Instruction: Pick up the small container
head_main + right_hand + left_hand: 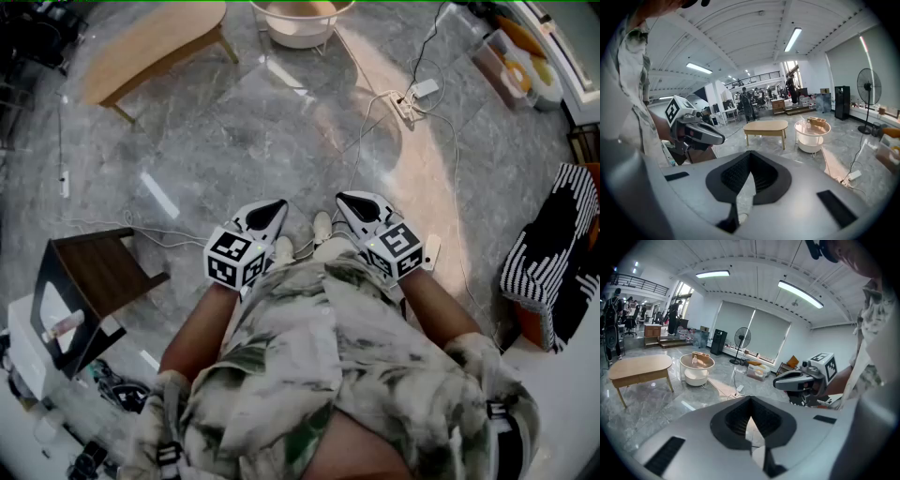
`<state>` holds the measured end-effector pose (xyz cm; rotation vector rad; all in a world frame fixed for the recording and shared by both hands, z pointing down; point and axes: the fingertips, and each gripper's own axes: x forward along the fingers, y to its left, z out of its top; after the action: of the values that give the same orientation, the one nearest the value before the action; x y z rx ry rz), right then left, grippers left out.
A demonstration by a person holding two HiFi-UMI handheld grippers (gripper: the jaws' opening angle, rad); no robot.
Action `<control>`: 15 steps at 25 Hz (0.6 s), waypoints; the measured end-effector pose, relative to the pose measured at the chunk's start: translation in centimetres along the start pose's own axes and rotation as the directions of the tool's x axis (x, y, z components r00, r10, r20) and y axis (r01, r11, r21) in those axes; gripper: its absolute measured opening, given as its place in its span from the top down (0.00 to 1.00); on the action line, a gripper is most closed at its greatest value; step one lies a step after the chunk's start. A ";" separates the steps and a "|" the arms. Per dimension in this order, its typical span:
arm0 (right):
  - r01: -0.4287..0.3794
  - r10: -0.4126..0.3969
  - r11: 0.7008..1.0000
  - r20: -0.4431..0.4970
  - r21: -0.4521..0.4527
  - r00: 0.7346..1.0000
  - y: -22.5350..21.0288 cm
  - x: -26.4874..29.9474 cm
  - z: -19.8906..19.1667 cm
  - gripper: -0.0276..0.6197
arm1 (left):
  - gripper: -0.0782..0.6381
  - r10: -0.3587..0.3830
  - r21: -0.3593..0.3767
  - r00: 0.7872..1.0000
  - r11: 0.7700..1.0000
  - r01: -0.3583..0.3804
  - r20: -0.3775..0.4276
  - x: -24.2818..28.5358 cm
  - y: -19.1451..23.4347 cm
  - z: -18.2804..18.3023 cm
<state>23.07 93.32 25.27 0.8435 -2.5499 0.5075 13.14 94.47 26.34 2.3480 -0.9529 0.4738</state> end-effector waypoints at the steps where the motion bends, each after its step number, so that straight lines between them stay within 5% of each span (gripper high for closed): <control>1: -0.002 0.002 1.000 0.000 0.003 1.000 -0.8 -0.2 0.1 0.93 | 0.86 0.002 -0.007 1.000 1.000 -0.002 0.002 0.7 -0.2 0.4; 9: -0.011 0.011 1.000 -0.008 0.023 1.000 -9.2 -2.3 1.2 0.93 | 0.86 0.020 -0.004 1.000 1.000 -0.020 0.001 7.4 -2.2 5.6; 13: -0.027 0.027 1.000 0.066 -0.004 0.997 -12.5 -2.0 2.8 0.92 | 0.86 0.050 -0.008 0.999 0.999 -0.050 0.000 8.8 -1.8 7.5; 14: -0.032 0.033 0.999 0.093 -0.012 0.995 -13.2 -2.0 3.6 0.85 | 0.86 0.058 -0.007 0.998 0.998 -0.058 -0.001 9.1 -1.7 7.9; 15: -0.031 0.033 0.999 0.118 -0.012 0.992 -14.1 -1.8 4.4 0.67 | 0.86 0.066 -0.008 0.998 0.998 -0.066 -0.002 9.4 -1.6 8.3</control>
<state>32.06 81.63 23.63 0.8539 -2.6755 0.4664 21.63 85.41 24.05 2.3141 -1.0320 0.4970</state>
